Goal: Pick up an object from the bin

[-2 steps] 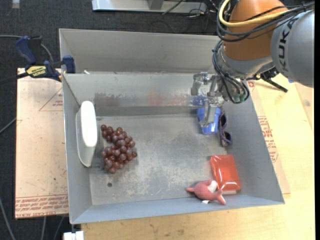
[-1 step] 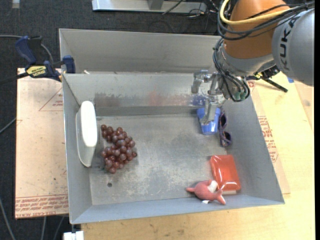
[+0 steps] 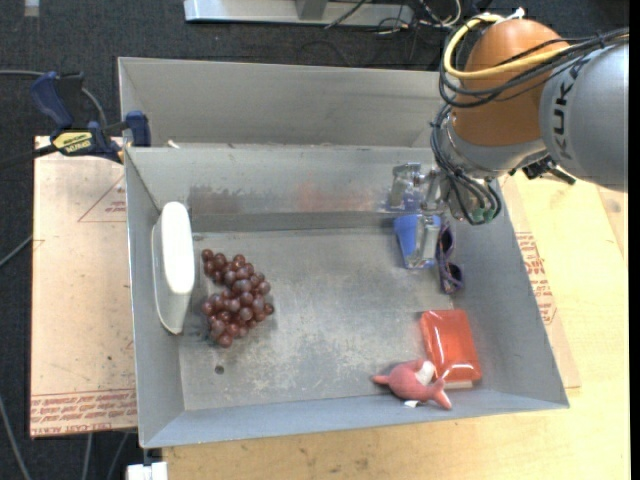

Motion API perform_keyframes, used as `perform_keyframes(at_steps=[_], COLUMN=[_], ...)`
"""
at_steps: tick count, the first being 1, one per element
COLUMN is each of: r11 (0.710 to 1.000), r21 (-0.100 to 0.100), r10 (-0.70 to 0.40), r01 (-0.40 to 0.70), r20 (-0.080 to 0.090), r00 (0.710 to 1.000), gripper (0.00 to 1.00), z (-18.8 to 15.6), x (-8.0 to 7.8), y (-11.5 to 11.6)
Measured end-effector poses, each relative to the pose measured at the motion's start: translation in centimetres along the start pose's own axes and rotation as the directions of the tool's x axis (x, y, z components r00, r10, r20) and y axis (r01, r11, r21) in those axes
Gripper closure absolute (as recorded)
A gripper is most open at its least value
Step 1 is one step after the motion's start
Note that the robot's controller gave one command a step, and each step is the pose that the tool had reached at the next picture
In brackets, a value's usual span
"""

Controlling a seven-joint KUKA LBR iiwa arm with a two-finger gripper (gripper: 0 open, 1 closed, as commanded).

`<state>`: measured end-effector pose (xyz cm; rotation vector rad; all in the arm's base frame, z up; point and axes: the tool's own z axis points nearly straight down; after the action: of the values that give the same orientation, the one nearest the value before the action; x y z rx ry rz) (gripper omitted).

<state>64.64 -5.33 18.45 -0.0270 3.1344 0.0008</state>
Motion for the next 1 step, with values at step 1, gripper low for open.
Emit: perform_keyframes(at_steps=[1], r11=[0.983], r21=[-0.002], r10=[-0.186], r01=[0.186], r20=[-0.004], r00=[0.983], gripper=[0.0], z=[2.69], x=[-0.38], y=[-4.94])
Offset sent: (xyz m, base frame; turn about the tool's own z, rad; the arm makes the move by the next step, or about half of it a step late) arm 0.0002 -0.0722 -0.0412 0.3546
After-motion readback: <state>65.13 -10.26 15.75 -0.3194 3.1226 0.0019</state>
